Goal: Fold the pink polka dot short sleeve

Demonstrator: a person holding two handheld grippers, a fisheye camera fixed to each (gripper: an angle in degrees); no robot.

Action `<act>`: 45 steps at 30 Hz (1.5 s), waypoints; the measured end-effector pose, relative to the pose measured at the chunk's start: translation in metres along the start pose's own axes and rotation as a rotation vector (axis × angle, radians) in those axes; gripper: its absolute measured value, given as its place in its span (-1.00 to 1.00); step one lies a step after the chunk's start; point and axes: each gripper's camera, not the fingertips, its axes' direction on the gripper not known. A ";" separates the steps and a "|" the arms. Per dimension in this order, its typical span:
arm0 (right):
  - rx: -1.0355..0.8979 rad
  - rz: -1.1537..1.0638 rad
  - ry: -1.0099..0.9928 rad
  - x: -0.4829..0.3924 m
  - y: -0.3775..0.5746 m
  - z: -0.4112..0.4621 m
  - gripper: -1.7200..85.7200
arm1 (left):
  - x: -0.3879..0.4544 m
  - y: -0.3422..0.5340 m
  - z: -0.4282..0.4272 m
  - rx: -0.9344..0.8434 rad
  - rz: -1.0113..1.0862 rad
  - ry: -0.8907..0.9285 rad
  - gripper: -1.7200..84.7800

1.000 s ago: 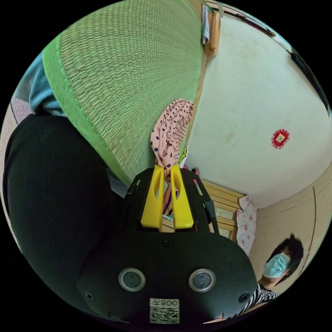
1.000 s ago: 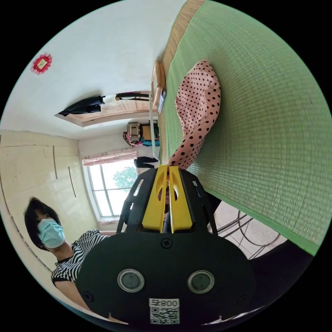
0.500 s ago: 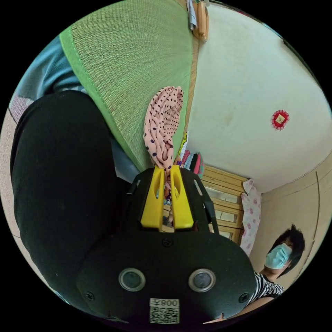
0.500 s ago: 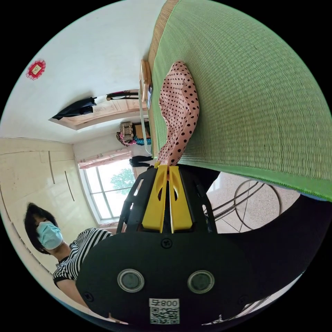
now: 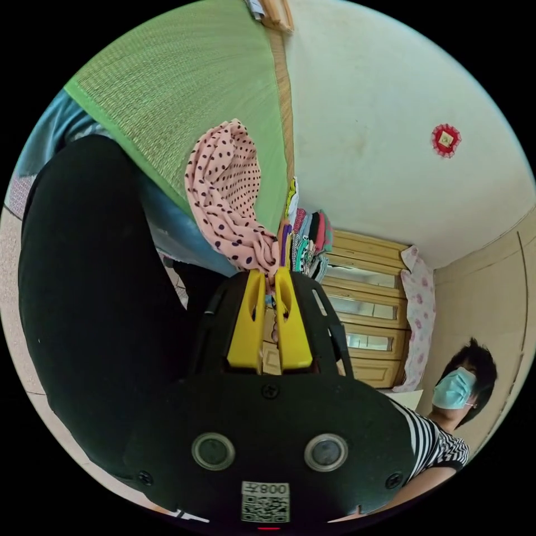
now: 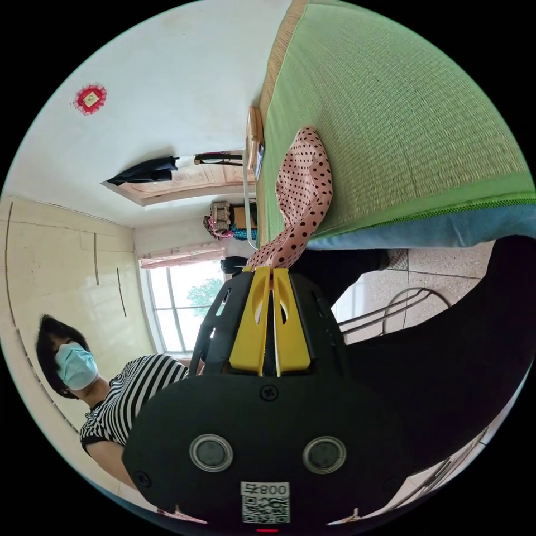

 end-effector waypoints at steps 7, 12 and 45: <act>0.063 -0.084 -0.056 -0.059 0.063 -0.036 -0.96 | 0.044 0.011 0.078 -0.057 0.113 -0.030 -0.88; 0.122 -0.175 -0.086 -0.115 0.083 -0.077 -0.96 | 0.097 -0.005 0.162 -0.103 0.247 -0.008 -0.88; 0.812 -0.252 0.274 -0.386 0.222 -0.635 -0.96 | 0.304 0.005 0.998 -0.732 0.883 -0.108 -0.87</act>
